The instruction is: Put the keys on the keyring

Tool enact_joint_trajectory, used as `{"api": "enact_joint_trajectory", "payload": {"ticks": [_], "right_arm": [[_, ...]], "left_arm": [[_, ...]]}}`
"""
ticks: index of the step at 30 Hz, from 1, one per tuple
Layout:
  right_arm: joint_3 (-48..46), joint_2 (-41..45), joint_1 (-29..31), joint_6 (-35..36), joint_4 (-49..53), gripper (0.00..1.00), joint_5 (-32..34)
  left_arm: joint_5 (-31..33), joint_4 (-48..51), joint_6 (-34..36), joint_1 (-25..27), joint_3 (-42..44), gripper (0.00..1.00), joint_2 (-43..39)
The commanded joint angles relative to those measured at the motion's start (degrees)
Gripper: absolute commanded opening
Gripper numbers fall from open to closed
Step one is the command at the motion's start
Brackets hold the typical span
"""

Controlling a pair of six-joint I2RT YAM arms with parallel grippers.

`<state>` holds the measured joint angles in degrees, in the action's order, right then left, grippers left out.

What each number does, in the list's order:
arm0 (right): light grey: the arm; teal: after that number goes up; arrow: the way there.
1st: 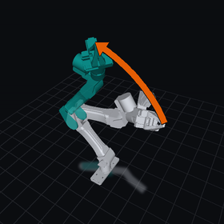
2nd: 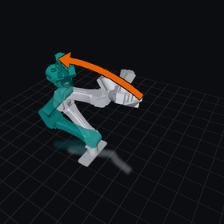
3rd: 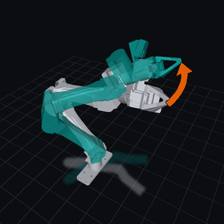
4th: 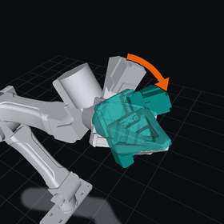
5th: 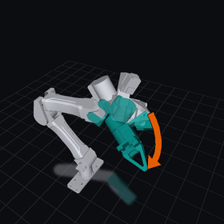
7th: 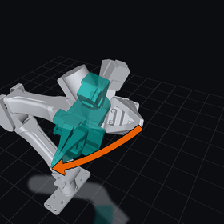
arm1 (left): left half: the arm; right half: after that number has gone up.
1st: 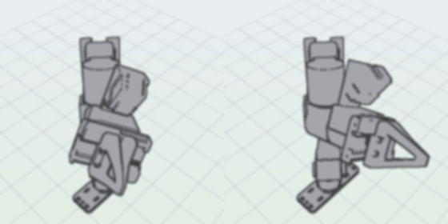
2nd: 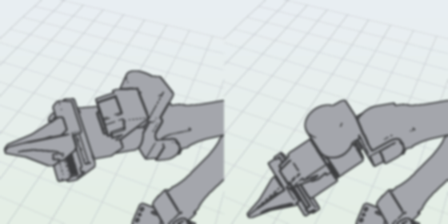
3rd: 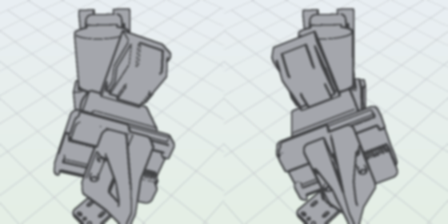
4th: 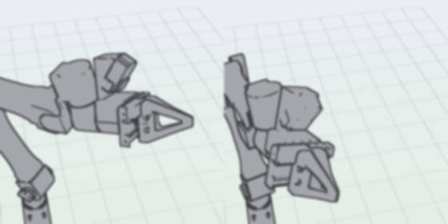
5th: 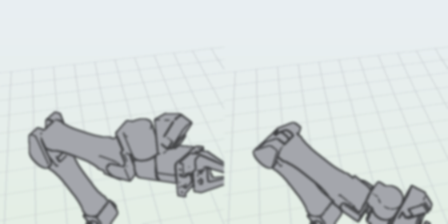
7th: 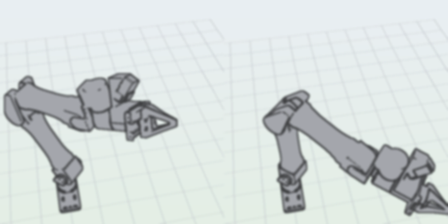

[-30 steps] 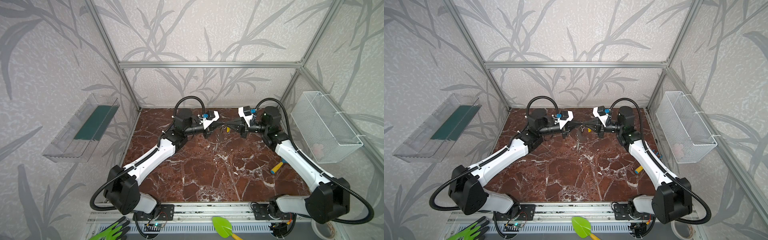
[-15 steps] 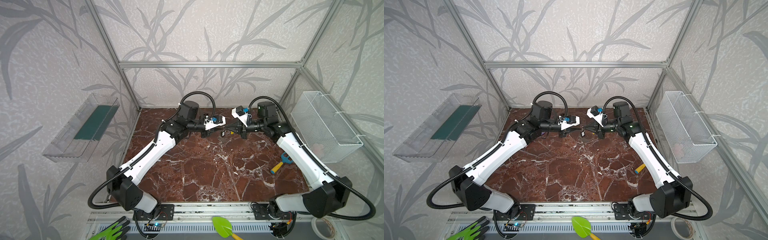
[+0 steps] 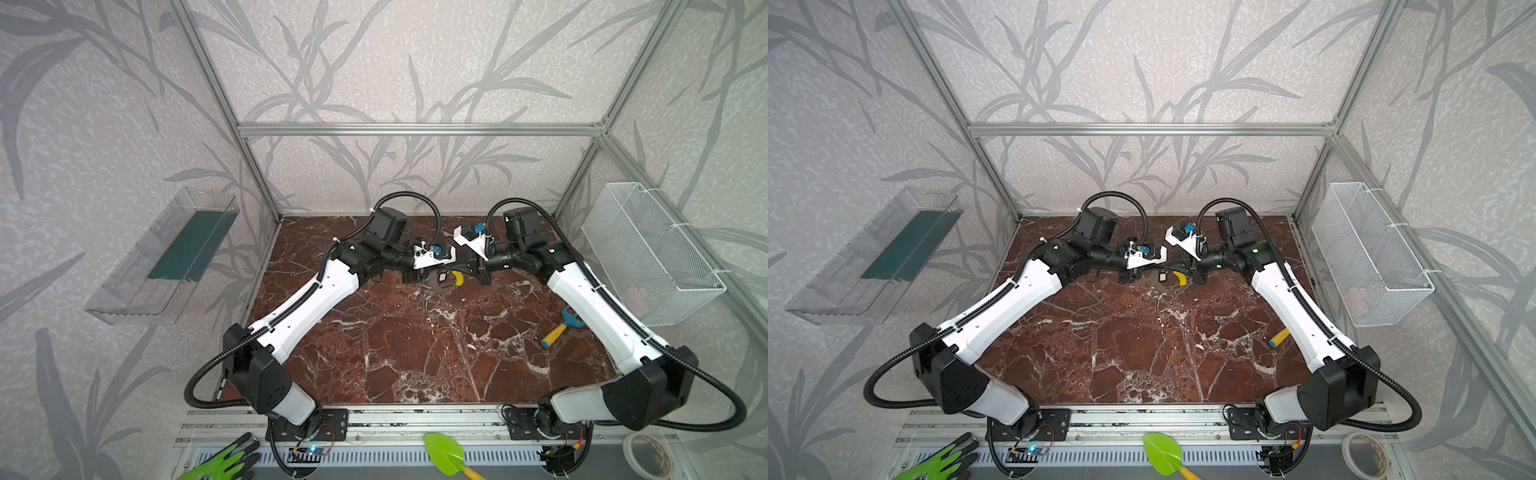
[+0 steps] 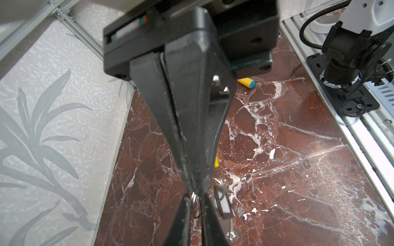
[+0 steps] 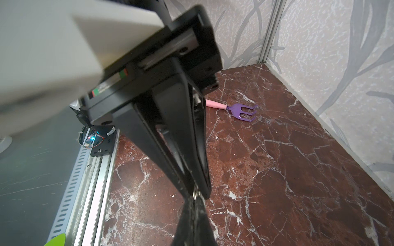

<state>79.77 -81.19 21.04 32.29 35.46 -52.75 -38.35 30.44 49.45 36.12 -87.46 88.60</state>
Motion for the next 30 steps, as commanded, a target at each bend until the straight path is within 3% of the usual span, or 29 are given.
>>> {"api": "enact_joint_trajectory", "payload": {"ticks": [1, 5, 10, 13, 23, 30], "right_arm": [[0.59, 0.50, 0.49, -0.18, -0.58, 0.00, -1.13], [-0.31, 0.83, 0.58, -1.02, -2.20, 0.00, -0.07], [-7.07, 5.45, -0.81, -5.59, -12.32, 0.27, 8.11], [-11.65, 9.05, -2.56, -9.68, -19.86, 0.34, 10.01], [-15.06, 9.61, -2.94, -15.13, -26.16, 0.35, 6.06], [-14.71, 8.63, -2.84, -13.01, -25.79, 0.29, 5.84]], "left_arm": [[-0.41, 1.68, 1.32, 0.49, -2.23, 0.05, 0.70], [-1.03, 0.04, -0.33, 0.49, -2.06, 0.00, 0.80], [0.07, -4.18, -3.61, 0.53, -0.15, 0.00, -0.16], [1.41, -7.63, -5.87, 0.44, 1.35, 0.00, -1.03], [1.53, -17.60, -11.25, 0.14, 5.39, 0.00, -3.08], [0.76, -23.39, -15.20, -0.17, 8.07, 0.00, -4.72]]}}
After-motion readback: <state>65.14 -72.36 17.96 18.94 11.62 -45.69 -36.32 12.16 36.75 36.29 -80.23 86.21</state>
